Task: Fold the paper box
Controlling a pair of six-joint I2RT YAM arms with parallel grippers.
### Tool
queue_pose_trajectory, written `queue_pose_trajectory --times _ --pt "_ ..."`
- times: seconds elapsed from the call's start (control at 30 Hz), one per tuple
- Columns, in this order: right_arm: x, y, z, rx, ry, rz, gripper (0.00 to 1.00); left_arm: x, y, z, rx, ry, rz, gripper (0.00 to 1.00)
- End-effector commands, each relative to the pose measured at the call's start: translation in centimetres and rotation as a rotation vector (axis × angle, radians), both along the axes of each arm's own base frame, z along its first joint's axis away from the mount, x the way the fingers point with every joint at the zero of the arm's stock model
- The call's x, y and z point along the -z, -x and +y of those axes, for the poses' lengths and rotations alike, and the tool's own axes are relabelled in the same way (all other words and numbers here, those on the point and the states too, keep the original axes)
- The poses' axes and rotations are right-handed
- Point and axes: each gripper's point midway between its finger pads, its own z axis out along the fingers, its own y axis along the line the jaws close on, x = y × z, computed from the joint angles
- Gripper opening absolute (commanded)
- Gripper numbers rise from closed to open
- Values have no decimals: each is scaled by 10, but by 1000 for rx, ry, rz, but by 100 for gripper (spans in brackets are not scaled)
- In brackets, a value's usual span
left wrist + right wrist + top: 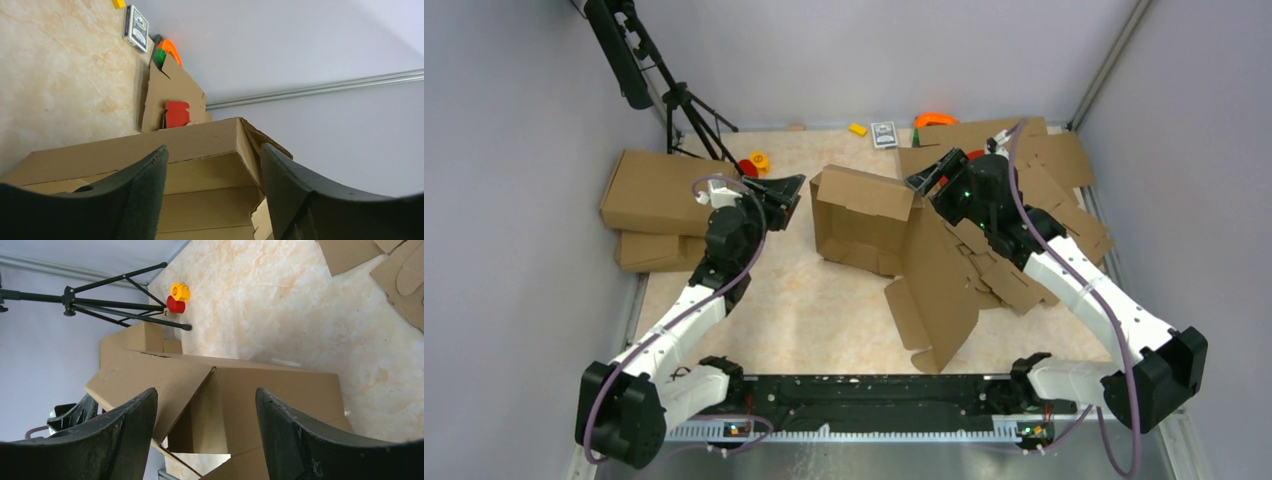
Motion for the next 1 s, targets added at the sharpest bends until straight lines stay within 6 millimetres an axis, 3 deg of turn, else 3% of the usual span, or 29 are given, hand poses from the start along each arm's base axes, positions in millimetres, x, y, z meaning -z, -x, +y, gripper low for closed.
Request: queue_pose_trajectory --times 0.0,0.17,0.43,0.7,0.97 --pt "-16 -2 10 -38 -12 -46 70 -17 1 0 44 22 -50 63" --pt "-17 -4 16 -62 -17 -50 70 -7 -4 -8 88 13 -34 40" --pt "-13 -4 25 -98 13 -50 69 2 -11 -21 157 -40 -12 28" --pt "-4 -6 27 -107 61 -43 69 9 -7 -31 226 -53 -11 24" --pt "-8 -7 22 -94 89 -54 69 18 18 -5 161 -279 43 18"
